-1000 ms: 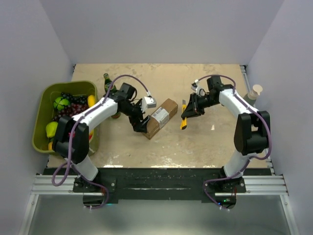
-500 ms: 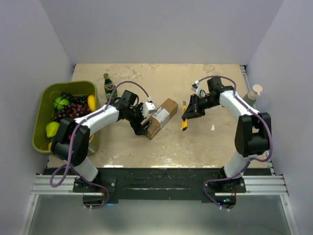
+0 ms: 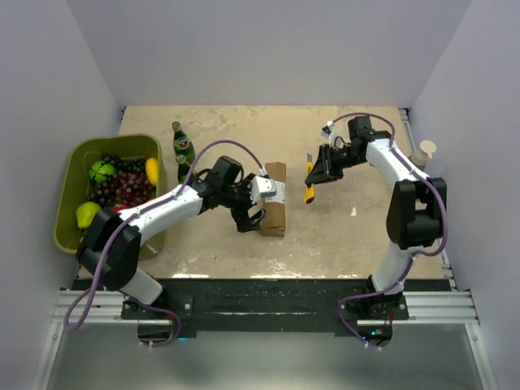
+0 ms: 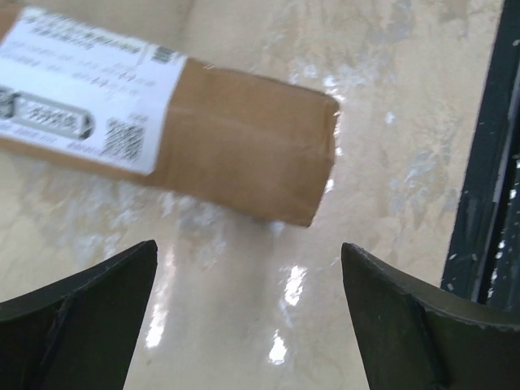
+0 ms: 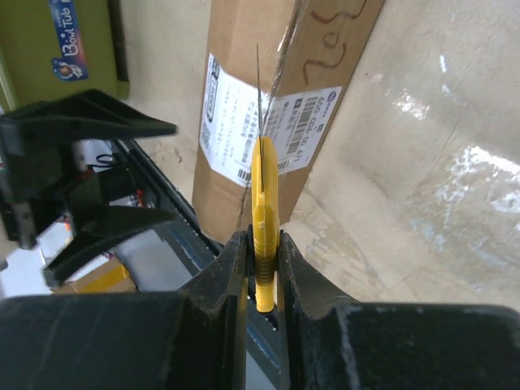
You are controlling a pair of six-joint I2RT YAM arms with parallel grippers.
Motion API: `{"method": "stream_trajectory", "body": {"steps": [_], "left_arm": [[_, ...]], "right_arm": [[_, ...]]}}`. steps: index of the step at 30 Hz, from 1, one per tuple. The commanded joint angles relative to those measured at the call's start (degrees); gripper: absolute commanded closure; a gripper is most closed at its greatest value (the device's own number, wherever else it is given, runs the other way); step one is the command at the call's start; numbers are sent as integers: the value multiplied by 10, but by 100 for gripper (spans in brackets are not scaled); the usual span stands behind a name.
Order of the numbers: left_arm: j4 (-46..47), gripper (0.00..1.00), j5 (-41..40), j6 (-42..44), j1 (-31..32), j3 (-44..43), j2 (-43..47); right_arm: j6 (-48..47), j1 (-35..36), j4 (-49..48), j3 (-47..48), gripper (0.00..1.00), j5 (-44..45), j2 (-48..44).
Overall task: Unpack the express box
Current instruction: Adjust the express box at the center of the board.
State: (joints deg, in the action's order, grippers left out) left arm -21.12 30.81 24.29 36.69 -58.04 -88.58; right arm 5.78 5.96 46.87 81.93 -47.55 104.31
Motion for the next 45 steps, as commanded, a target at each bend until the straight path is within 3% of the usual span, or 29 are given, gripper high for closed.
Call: {"method": "stream_trajectory", "body": {"steps": [1,5,10,12,17,19,25,27,29,33,35,38,41,42,45], "left_arm": [[-34,0,-7,3,-81,-19,20],[-46,0,29,-104,-108,-133,-60],[-2,0,28,-186,-90,-217,-155],[-2,0,22,-196,-87,-256,-183],[-24,0,-4,-222,-80,-313,-267],[-20,0,25,-230,-75,-310,-276],[-4,0,41,-327,-58,-260,-304],[9,0,81,-333,-56,-257,-321],[20,6,116,-321,-56,-260,-330],[21,30,165,-287,-54,-276,-341],[9,34,171,-246,-54,-284,-339],[-19,39,167,-175,-61,-291,-325],[-50,53,156,-115,-66,-291,-309],[-70,63,144,-102,-67,-289,-303],[-77,75,68,-86,-70,-256,-278]], "right_arm": [[-92,-1,38,50,100,-44,33],[-205,1,153,164,100,-93,132],[-186,4,161,212,100,-90,154],[-175,5,157,196,100,-83,139],[-17,-9,54,79,100,-109,60],[6,-9,38,63,100,-109,33],[6,-9,31,39,100,-126,10],[1,-9,35,36,100,-120,4],[-16,-9,48,29,100,-106,-2],[-36,-10,62,18,100,-92,-3],[-48,-10,67,17,100,-84,-2],[-73,-10,81,18,100,-52,7],[-82,-13,95,10,100,-45,18],[-82,-14,94,6,100,-45,18],[-75,-16,98,-8,100,-52,19]]}}
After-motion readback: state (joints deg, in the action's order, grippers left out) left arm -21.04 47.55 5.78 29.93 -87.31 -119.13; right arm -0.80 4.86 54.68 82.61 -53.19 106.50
